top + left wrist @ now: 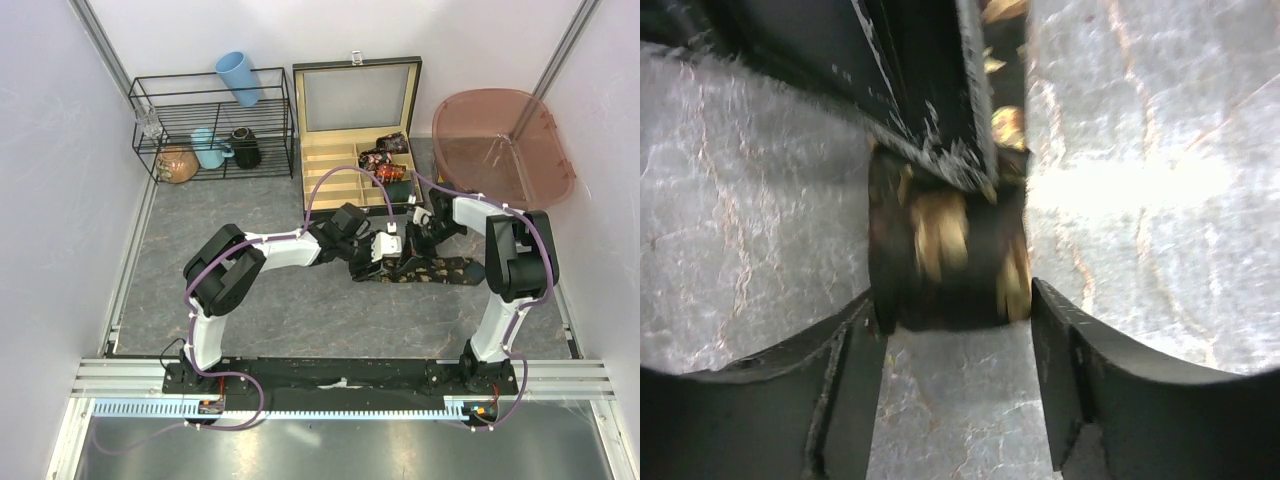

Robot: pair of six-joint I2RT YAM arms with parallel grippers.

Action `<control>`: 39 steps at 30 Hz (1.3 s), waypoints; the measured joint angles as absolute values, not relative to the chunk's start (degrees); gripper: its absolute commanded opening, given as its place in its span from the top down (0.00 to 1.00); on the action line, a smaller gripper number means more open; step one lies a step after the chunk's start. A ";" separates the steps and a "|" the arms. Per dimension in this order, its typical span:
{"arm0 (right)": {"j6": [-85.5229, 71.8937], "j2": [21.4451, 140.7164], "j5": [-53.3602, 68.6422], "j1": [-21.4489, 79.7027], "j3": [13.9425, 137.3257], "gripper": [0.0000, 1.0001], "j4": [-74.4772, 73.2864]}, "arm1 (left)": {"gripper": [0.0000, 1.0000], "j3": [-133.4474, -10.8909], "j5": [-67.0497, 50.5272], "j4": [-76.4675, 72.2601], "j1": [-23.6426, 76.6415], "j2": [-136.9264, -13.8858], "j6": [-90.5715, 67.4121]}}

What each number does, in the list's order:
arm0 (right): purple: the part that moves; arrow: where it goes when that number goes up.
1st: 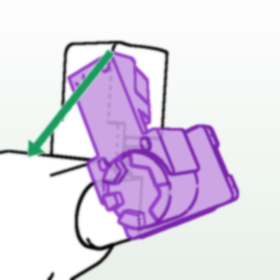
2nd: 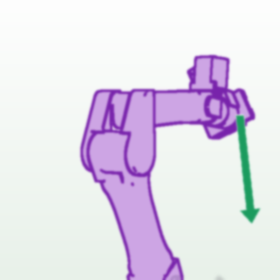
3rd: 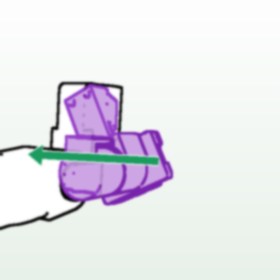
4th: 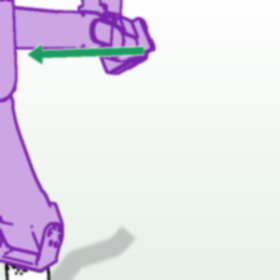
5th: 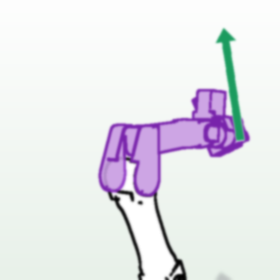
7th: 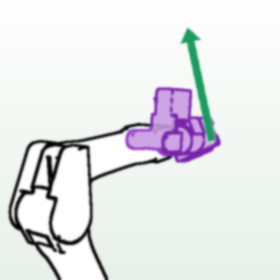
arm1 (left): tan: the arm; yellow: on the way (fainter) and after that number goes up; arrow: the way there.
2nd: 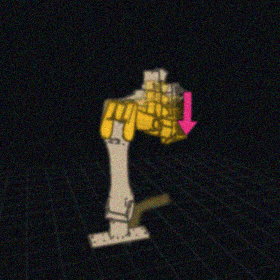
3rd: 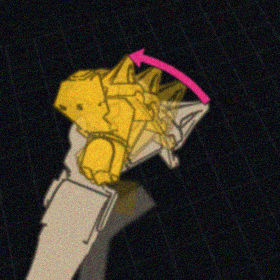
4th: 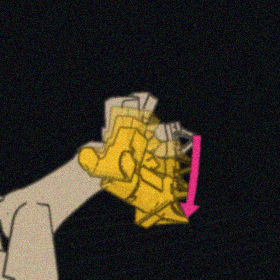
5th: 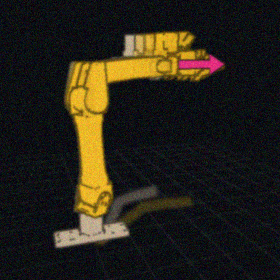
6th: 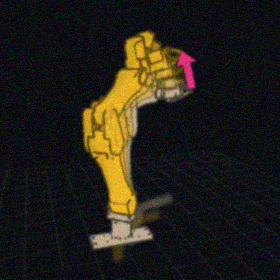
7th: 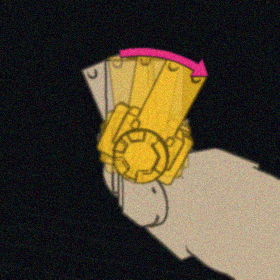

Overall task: Roll the ties
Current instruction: Roll the tie at the center of the board.

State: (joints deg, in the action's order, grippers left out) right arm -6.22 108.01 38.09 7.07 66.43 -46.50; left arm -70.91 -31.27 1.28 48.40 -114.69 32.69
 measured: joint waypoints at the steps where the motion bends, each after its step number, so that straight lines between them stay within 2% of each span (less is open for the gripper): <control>1: -6.22 108.01 36.88 6.52 66.32 1.00 -46.72 | 0.33 -71.26 -31.88 1.41 48.40 -114.69 32.38; 10: -6.24 109.06 27.79 5.26 66.11 1.00 -47.70 | 0.27 -75.05 -36.23 1.39 48.40 -114.76 29.26; 12: -6.28 109.51 27.53 5.23 66.52 1.00 -48.18 | 0.17 -75.05 -36.64 1.13 48.40 -114.83 28.42; 15: -6.26 110.02 27.35 5.23 67.05 1.00 -48.80 | 0.13 -75.05 -37.82 -0.56 48.40 -115.39 26.37; 17: -6.26 110.26 27.33 5.23 67.24 1.00 -49.04 | 0.01 -75.05 -38.15 -1.78 48.40 -116.01 24.88; 23: -6.24 111.35 27.51 5.17 68.34 1.00 -50.28 | 0.01 -75.11 -38.57 -6.55 48.51 -118.69 20.40; 26: -6.17 111.63 27.92 5.02 68.51 1.00 -50.50 | 0.09 -76.69 -38.13 -6.98 48.80 -120.84 18.92; 29: -5.87 111.83 28.47 4.97 68.55 1.00 -50.63 | 0.25 -79.64 -36.99 -6.70 49.47 -123.13 18.39; 30: -5.78 111.85 28.60 4.93 68.55 1.00 -50.63 | 0.34 -80.29 -36.53 -6.39 49.80 -123.55 18.31; 35: -4.71 112.03 29.47 4.82 68.55 1.00 -50.63 | 0.63 -80.86 -35.16 -4.47 51.18 -123.76 19.07; 36: -4.54 112.09 29.80 4.82 68.55 1.00 -50.63 | 0.73 -80.84 -34.63 -4.23 51.22 -123.76 19.70; 39: -4.23 112.16 30.81 5.13 68.49 1.00 -50.24 | 0.89 -79.48 -34.13 -4.45 51.18 -123.04 21.06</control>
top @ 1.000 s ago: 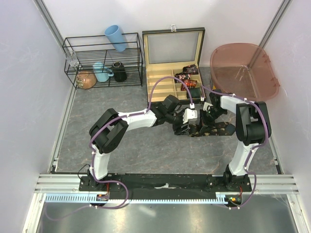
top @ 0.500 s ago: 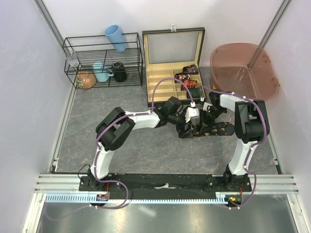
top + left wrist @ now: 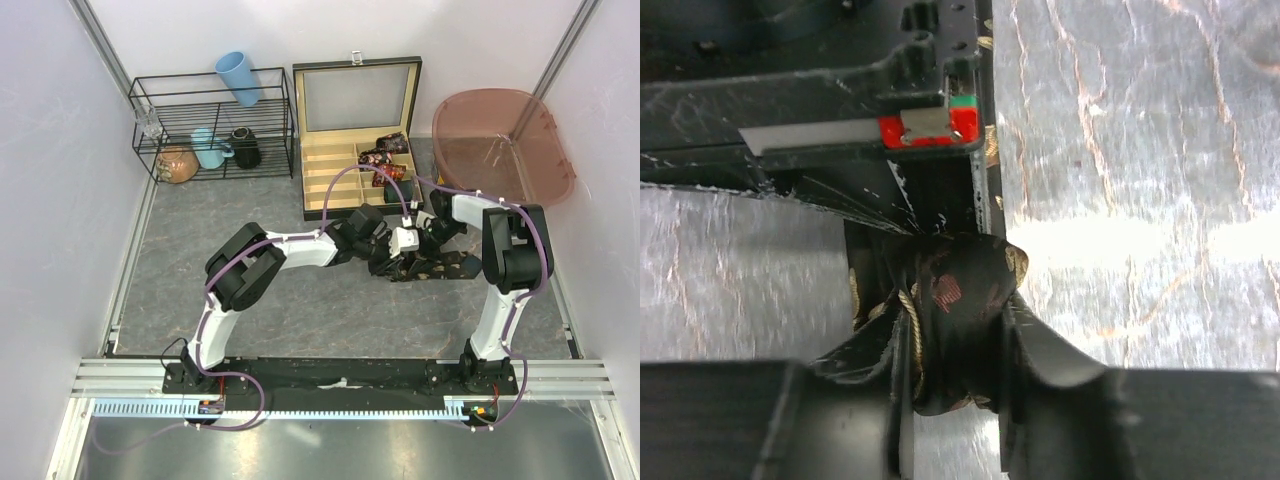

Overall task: Roll the ties
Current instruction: Roll the tie at the center of the board.

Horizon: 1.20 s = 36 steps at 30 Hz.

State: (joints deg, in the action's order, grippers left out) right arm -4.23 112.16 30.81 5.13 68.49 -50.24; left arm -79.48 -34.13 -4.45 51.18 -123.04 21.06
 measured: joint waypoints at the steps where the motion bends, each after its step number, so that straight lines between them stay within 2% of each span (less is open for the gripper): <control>1: -4.21 112.16 31.33 5.39 68.40 1.00 -49.91 | 0.92 -78.74 -33.87 -4.51 51.13 -122.52 21.37; 2: -4.21 112.14 32.03 5.78 68.27 0.95 -49.52 | 0.97 -77.43 -33.21 -4.67 51.05 -121.56 22.11; 4: -4.21 112.14 33.21 6.44 68.12 0.84 -48.95 | 0.98 -75.64 -32.69 -4.62 50.74 -120.25 22.76; 10: -2.46 111.46 34.35 4.40 70.41 0.65 -50.24 | 0.98 -72.27 -32.14 -4.29 49.93 -117.73 24.03; 12: -1.39 110.26 34.17 2.24 72.18 0.63 -50.78 | 0.98 -71.99 -32.10 -4.23 49.87 -117.51 24.53; 15: 0.08 108.84 34.04 0.03 75.29 0.53 -51.83 | 0.98 -71.99 -32.05 -4.19 49.87 -117.49 24.95; 20: 0.43 108.14 36.71 0.34 76.18 0.45 -52.16 | 0.98 -72.51 -31.77 -3.18 49.87 -117.51 24.99; 28: 0.25 108.14 41.52 5.39 72.14 0.46 -51.72 | 0.98 -75.66 -30.94 1.23 49.91 -118.52 24.86; 35: 1.34 108.14 43.97 5.45 71.22 0.46 -52.03 | 0.98 -76.36 -30.26 2.55 49.91 -118.65 24.84; 36: 1.52 108.14 44.01 5.41 71.13 0.49 -52.05 | 0.98 -76.47 -30.26 2.66 49.91 -118.69 24.84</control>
